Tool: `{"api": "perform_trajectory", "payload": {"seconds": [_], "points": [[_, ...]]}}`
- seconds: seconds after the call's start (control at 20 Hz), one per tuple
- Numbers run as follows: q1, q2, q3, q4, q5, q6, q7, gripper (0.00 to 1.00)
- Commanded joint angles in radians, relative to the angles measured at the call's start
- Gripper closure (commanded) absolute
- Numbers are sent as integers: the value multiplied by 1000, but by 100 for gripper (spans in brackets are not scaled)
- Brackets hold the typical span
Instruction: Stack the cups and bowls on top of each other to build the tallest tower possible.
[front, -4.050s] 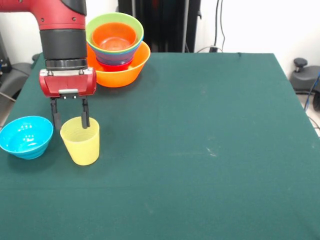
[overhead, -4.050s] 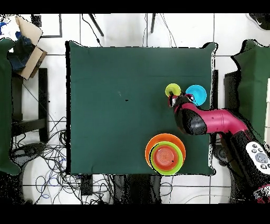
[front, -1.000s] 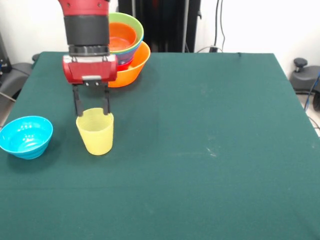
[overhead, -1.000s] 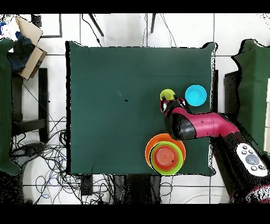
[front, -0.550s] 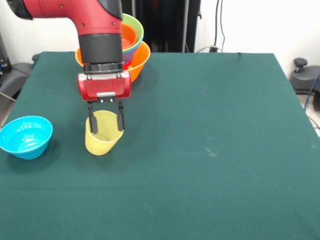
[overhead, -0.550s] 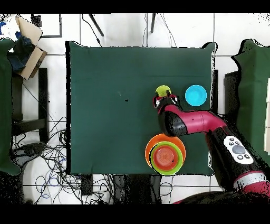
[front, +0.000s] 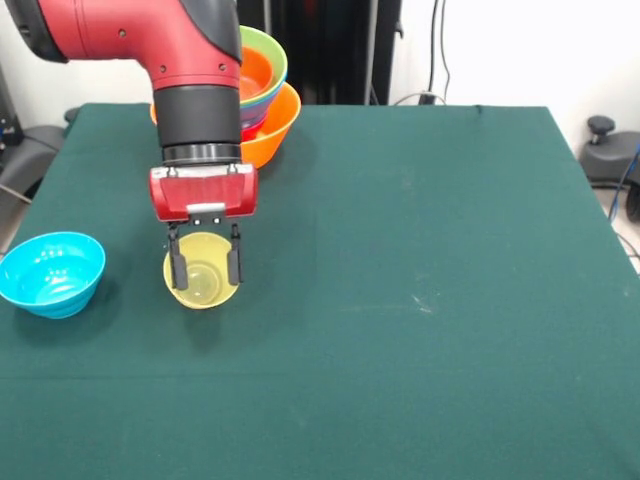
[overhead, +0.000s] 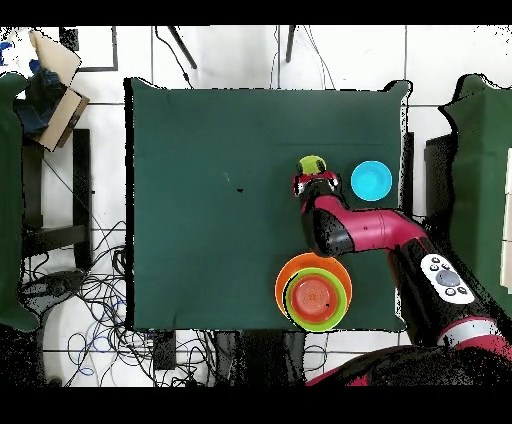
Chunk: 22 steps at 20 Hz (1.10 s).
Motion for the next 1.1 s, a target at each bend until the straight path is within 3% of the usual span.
{"api": "perform_trajectory", "payload": {"seconds": [0.05, 0.55, 1.1], "points": [[-1, 59, -57, -27, -66, 112, 7, 0], [-57, -91, 7, 114, -16, 221, -24, 0], [-111, -168, 99, 172, 19, 329, -61, 0]]}}
